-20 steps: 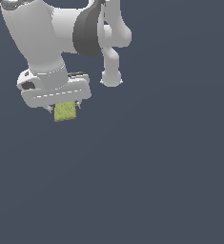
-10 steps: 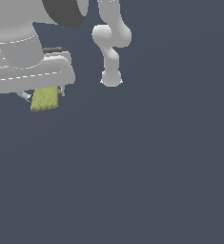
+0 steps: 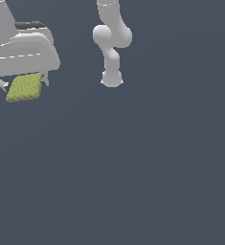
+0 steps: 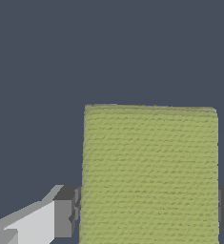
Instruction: Pick up the object and move it to a goal position.
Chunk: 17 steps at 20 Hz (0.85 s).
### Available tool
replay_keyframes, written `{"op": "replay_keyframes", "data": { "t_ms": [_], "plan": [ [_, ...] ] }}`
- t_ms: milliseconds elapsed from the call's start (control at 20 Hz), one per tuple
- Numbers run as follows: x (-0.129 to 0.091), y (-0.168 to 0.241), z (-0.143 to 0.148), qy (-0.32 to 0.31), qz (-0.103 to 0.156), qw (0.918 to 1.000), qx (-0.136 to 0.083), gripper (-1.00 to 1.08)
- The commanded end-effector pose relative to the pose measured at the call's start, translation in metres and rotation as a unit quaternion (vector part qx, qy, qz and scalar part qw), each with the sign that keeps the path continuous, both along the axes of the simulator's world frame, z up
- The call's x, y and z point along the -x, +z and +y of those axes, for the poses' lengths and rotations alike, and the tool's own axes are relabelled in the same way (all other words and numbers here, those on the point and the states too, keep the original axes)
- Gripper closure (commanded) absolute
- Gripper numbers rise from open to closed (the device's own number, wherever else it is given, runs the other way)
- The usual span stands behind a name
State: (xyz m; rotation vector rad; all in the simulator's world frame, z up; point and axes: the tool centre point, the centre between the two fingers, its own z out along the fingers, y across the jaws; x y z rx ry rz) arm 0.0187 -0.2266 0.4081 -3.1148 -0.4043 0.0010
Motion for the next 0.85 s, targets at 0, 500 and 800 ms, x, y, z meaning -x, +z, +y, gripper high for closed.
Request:
{"op": "replay_keyframes", "data": {
  "t_ms": [0, 500, 800],
  "plan": [
    [-0.003, 0.010, -0.004, 0.000, 0.000, 1.0000, 0.000, 1.08],
    [-0.011, 0.029, -0.013, 0.000, 0.000, 1.0000, 0.000, 1.08],
    [-0.012, 0.031, -0.014, 0.000, 0.000, 1.0000, 0.000, 1.08]
  ]
}}
